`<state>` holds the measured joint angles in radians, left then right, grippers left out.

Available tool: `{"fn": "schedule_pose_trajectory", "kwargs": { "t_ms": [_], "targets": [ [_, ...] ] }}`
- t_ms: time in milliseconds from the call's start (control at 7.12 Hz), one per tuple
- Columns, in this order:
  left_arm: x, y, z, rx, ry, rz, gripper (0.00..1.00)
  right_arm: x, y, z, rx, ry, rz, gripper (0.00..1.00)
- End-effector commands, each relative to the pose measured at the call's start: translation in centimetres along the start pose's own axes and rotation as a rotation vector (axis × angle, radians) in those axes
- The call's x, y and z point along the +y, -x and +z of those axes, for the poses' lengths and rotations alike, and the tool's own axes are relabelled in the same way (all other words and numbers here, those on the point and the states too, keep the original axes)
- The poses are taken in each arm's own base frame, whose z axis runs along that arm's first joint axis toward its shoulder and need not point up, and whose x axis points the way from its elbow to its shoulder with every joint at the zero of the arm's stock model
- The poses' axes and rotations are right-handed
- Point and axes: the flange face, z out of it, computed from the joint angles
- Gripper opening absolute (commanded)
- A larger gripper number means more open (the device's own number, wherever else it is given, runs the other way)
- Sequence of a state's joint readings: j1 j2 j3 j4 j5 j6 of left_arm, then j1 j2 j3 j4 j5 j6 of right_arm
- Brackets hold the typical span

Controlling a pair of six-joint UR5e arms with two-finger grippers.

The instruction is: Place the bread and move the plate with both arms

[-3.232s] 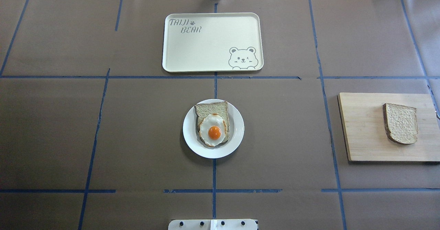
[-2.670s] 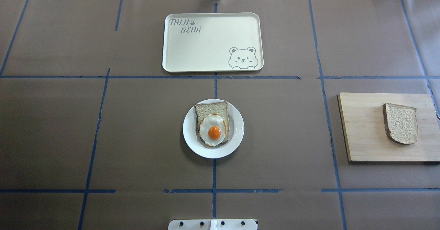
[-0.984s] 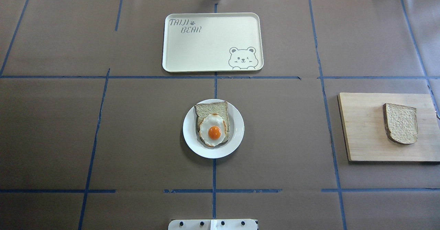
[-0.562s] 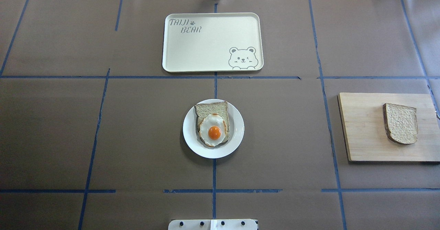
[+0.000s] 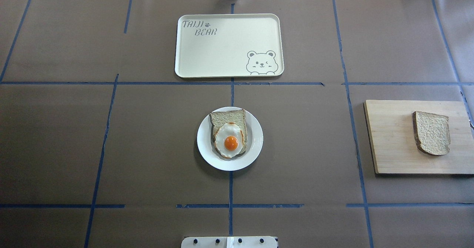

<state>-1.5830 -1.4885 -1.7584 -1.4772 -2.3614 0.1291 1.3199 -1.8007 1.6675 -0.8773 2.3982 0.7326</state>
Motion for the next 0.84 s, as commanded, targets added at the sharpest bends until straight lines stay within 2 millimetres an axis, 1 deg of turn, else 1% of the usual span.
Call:
{"fn": "schedule_pose_trajectory", "kwargs": {
  "t_ms": [0, 141, 281, 422, 703],
  "targets": [
    [0.0, 0.0, 0.0, -0.001, 0.000, 0.000, 1.00, 2.8, 3.1, 4.6, 0.015, 0.044, 0.030, 1.00],
    [0.0, -0.1, 0.0, -0.001, 0.001, 0.001, 1.00, 3.7, 4.4, 6.2, 0.020, 0.030, 0.030, 1.00],
    [-0.1, -0.1, 0.0, -0.001, 0.000, 0.002, 1.00, 4.0, 3.7, 7.1, 0.036, 0.046, 0.036, 1.00],
    [-0.1, -0.1, -0.1, -0.001, -0.001, 0.003, 1.00, 4.3, 3.5, 8.1, 0.046, 0.065, 0.027, 1.00],
    [-0.1, -0.2, -0.1, 0.001, -0.002, 0.003, 1.00, 4.3, 2.7, 8.7, 0.059, 0.073, 0.036, 0.97]
  ]
}}
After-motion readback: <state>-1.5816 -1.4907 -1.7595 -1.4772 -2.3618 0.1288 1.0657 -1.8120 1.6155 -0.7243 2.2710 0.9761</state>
